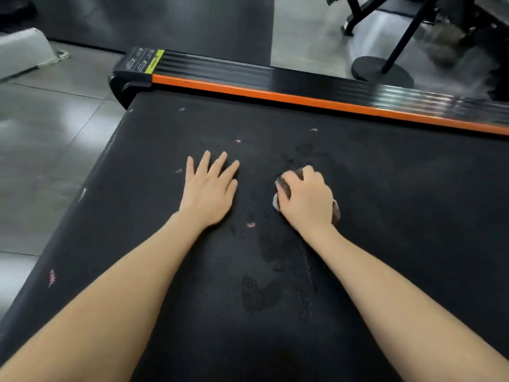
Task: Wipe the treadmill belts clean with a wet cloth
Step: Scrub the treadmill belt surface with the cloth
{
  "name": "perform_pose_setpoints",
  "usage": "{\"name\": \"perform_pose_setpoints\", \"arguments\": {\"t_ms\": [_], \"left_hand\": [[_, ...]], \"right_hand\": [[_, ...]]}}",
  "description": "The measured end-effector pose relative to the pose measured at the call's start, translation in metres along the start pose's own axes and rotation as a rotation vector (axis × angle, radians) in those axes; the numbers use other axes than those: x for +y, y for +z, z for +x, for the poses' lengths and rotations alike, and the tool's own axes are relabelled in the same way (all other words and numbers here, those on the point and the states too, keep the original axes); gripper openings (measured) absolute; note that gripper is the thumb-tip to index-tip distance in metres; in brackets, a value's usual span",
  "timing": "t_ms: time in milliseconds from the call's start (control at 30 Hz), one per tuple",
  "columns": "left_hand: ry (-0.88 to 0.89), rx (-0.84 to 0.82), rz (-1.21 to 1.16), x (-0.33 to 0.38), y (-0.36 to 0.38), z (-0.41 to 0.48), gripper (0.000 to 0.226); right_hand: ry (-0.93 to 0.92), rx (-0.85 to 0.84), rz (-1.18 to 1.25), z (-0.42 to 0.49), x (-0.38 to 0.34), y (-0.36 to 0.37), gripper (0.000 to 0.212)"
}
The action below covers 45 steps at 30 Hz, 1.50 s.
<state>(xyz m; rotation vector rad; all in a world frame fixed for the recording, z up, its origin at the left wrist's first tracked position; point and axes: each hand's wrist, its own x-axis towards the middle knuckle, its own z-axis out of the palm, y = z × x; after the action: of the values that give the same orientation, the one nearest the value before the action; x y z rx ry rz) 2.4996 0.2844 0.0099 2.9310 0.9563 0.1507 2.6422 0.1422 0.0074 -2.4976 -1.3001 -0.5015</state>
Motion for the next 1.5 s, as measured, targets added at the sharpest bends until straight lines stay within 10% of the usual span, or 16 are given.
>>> {"name": "perform_pose_setpoints", "arguments": {"t_ms": [167,400,567,867,1100,1333,1500], "left_hand": [[0.023,0.01,-0.03,0.0,0.008,0.0,0.049],[0.017,0.038,-0.124,-0.004,0.007,0.001,0.048],[-0.015,0.062,-0.293,-0.01,0.007,0.003,0.05],[0.0,0.059,-0.249,-0.006,0.004,0.0,0.045],[0.003,0.063,-0.275,-0.009,0.004,0.0,0.047],[0.023,0.062,-0.226,-0.008,0.004,0.001,0.046],[0.027,0.075,-0.209,-0.008,0.007,0.002,0.045]], "right_hand": [[0.124,-0.073,0.038,0.019,-0.014,0.001,0.029],[-0.333,-0.211,0.222,-0.067,-0.055,-0.037,0.021],[-0.04,-0.047,0.107,0.012,-0.05,-0.001,0.02],[-0.399,-0.16,0.208,-0.081,-0.044,-0.041,0.022],[-0.095,-0.06,0.065,-0.005,-0.069,-0.005,0.029],[-0.55,-0.274,0.242,-0.125,0.008,-0.075,0.023],[0.083,-0.146,-0.034,-0.048,0.099,-0.046,0.026]]}}
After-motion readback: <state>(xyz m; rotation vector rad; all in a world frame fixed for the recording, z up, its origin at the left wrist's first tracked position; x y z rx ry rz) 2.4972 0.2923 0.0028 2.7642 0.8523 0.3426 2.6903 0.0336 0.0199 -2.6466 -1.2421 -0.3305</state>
